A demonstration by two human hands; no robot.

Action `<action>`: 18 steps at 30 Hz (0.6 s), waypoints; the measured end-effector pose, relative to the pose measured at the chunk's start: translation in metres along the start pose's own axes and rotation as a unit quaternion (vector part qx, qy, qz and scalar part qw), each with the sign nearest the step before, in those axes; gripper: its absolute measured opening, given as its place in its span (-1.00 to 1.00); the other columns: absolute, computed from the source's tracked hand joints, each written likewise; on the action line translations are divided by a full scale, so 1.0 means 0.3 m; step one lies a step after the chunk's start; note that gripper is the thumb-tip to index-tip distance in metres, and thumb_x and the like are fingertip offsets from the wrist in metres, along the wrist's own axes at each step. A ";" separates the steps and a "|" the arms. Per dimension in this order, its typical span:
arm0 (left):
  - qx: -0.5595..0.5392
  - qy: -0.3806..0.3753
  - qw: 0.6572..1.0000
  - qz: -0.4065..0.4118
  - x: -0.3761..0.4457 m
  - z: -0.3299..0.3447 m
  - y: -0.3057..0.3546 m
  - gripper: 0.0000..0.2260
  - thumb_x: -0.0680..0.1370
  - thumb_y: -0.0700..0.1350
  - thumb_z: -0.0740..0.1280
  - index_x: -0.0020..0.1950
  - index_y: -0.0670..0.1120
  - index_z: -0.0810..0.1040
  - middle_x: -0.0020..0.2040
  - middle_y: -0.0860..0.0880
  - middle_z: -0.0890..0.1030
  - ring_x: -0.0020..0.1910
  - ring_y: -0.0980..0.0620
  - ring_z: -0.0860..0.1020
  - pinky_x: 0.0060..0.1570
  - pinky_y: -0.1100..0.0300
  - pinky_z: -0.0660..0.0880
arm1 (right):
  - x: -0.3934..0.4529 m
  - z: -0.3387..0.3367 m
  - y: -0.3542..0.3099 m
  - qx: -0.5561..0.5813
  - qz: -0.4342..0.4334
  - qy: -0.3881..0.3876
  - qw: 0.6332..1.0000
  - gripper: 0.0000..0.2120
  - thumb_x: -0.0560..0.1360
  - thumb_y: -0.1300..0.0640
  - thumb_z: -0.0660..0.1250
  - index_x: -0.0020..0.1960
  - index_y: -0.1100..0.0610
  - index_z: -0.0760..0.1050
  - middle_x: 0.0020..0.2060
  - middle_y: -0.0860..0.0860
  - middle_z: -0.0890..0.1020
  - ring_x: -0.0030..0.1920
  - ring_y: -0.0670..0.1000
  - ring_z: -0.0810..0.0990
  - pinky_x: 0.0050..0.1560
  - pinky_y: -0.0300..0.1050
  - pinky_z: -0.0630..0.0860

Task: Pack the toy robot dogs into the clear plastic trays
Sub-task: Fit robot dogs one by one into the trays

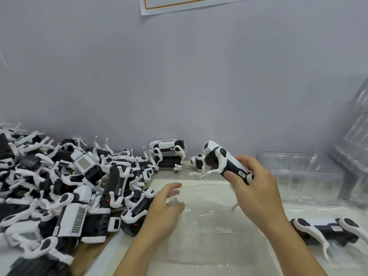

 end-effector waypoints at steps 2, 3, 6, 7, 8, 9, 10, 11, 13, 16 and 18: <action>-0.002 0.000 1.000 0.001 0.003 0.005 0.002 -0.65 0.58 -0.23 0.32 0.24 0.18 0.52 0.27 0.09 0.52 0.23 0.08 0.52 0.13 0.18 0.43 | -0.001 -0.001 0.000 -0.003 0.005 -0.006 1.000 -0.77 0.48 0.14 0.46 0.08 -0.11 0.57 -0.13 -0.18 0.65 -0.09 -0.07 0.61 -0.14 -0.15 0.48; -0.003 -0.004 1.000 0.002 0.003 0.012 0.006 -0.68 0.59 -0.19 0.31 0.24 0.19 0.52 0.27 0.08 0.51 0.22 0.12 0.51 0.12 0.18 0.42 | 0.000 -0.002 -0.002 -0.005 0.006 -0.009 1.000 -0.77 0.48 0.14 0.46 0.09 -0.10 0.58 -0.13 -0.17 0.65 -0.10 -0.07 0.61 -0.15 -0.16 0.47; 0.001 -0.002 1.000 -0.001 0.006 0.038 0.022 -0.70 0.65 -0.17 0.20 0.28 0.17 0.53 0.26 0.07 0.49 0.19 0.21 0.47 0.09 0.20 0.36 | -0.002 -0.006 -0.009 -0.010 0.004 -0.022 1.000 -0.78 0.48 0.16 0.45 0.07 -0.09 0.59 -0.16 -0.15 0.65 -0.19 -0.13 0.59 -0.27 -0.35 0.42; -0.011 0.000 1.000 -0.008 0.007 0.042 0.025 -0.67 0.66 -0.19 0.16 0.30 0.15 0.53 0.26 0.07 0.48 0.22 0.20 0.44 0.12 0.21 0.33 | -0.002 -0.008 -0.011 -0.007 0.004 -0.026 1.000 -0.78 0.48 0.17 0.45 0.06 -0.08 0.59 -0.17 -0.15 0.65 -0.22 -0.14 0.58 -0.31 -0.40 0.41; -0.032 -0.002 0.999 -0.020 0.005 0.043 0.027 -0.64 0.67 -0.22 0.14 0.31 0.14 0.53 0.25 0.07 0.48 0.24 0.21 0.40 0.15 0.22 0.30 | -0.002 -0.010 -0.012 -0.002 0.006 -0.031 1.000 -0.79 0.48 0.18 0.45 0.05 -0.08 0.59 -0.18 -0.14 0.65 -0.23 -0.15 0.58 -0.31 -0.41 0.42; -0.053 -0.004 0.998 -0.030 0.004 0.042 0.027 -0.63 0.66 -0.25 0.14 0.30 0.14 0.54 0.23 0.07 0.48 0.25 0.21 0.38 0.16 0.22 0.28 | -0.001 -0.012 -0.012 0.000 0.008 -0.036 0.999 -0.79 0.48 0.19 0.45 0.04 -0.07 0.59 -0.19 -0.14 0.65 -0.23 -0.15 0.58 -0.31 -0.42 0.42; -0.069 -0.004 0.997 -0.038 0.001 0.039 0.024 -0.63 0.66 -0.26 0.15 0.27 0.15 0.56 0.20 0.07 0.50 0.26 0.20 0.39 0.16 0.22 0.28 | -0.001 -0.012 -0.011 -0.001 0.011 -0.043 0.999 -0.79 0.48 0.19 0.45 0.03 -0.07 0.60 -0.20 -0.15 0.65 -0.22 -0.15 0.58 -0.30 -0.41 0.43; -0.083 0.001 0.996 -0.041 -0.001 0.035 0.017 -0.64 0.66 -0.26 0.17 0.22 0.16 0.57 0.17 0.08 0.52 0.26 0.18 0.41 0.15 0.21 0.29 | -0.001 -0.013 -0.011 -0.004 0.013 -0.051 0.999 -0.79 0.47 0.20 0.45 0.01 -0.08 0.60 -0.21 -0.17 0.65 -0.22 -0.15 0.58 -0.30 -0.40 0.44; -0.107 0.023 0.993 -0.040 -0.003 0.025 -0.003 -0.68 0.65 -0.24 0.23 0.11 0.19 0.60 0.12 0.08 0.56 0.22 0.12 0.48 0.08 0.18 0.36 | -0.003 -0.009 -0.009 -0.010 0.015 -0.073 0.997 -0.79 0.47 0.20 0.45 -0.02 -0.10 0.59 -0.22 -0.22 0.64 -0.20 -0.15 0.58 -0.27 -0.35 0.46; -0.156 0.049 0.985 -0.052 0.001 0.024 -0.033 -0.71 0.63 -0.22 0.29 0.05 0.18 0.65 0.14 0.02 0.60 0.18 0.10 0.53 0.16 0.12 0.44 | -0.008 -0.001 -0.008 -0.029 0.017 -0.104 0.994 -0.78 0.47 0.20 0.44 -0.06 -0.13 0.58 -0.19 -0.24 0.64 -0.17 -0.14 0.59 -0.13 -0.20 0.51; -0.186 0.045 0.979 -0.068 0.012 0.033 -0.044 -0.69 0.63 -0.26 0.26 0.08 0.14 0.66 0.17 0.03 0.59 0.24 0.08 0.51 0.26 0.07 0.41 | -0.009 0.006 -0.005 -0.045 0.018 -0.122 0.991 -0.78 0.46 0.20 0.45 -0.07 -0.13 0.58 -0.19 -0.24 0.65 -0.15 -0.13 0.60 -0.07 -0.14 0.52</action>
Point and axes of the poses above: each hand's wrist, its own x-axis towards the middle knuckle, its own z-axis out of the palm, y = z × x, the point moved 3 cm from there along x, towards the middle knuckle
